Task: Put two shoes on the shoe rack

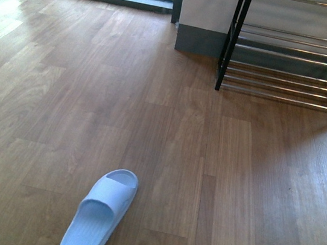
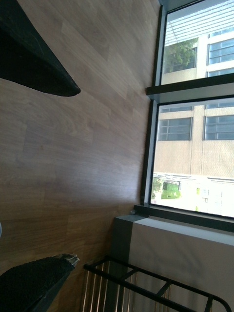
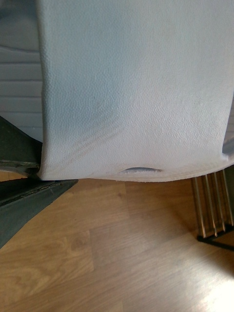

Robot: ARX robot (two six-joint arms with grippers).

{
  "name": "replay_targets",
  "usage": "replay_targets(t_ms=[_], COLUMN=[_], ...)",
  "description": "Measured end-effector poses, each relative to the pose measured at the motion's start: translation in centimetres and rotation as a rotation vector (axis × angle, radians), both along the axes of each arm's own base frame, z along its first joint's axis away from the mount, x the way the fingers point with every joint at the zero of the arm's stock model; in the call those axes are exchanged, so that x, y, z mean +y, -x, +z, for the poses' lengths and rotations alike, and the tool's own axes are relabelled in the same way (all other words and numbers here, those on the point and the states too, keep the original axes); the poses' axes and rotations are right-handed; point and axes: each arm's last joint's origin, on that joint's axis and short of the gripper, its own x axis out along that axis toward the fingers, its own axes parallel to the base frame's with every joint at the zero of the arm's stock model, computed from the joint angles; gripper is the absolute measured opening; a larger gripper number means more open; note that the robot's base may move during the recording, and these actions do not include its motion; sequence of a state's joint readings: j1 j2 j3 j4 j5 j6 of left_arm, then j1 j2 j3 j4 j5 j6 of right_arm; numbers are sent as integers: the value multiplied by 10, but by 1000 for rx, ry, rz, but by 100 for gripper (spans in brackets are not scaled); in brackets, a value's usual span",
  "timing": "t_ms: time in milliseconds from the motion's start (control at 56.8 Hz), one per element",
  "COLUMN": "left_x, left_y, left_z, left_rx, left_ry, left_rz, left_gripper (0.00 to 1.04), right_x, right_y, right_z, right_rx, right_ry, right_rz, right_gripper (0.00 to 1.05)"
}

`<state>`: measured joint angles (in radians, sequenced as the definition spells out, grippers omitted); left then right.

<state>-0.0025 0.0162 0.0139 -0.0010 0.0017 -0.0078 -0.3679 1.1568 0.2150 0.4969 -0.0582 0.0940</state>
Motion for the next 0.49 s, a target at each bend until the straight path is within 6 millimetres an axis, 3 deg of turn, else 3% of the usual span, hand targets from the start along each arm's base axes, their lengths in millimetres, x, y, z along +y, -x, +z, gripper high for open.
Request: replay_targets(t_ms=[493], left_x=[0], left_y=[0], left_z=[0], left_rx=[-1], left_ry=[0], left_rz=[2], left_gripper=[95], right_x=[-1], right_y=[1], right_z=[0], right_rx=[2], right_ry=[-1], right_rz=[-4], right_gripper=[1])
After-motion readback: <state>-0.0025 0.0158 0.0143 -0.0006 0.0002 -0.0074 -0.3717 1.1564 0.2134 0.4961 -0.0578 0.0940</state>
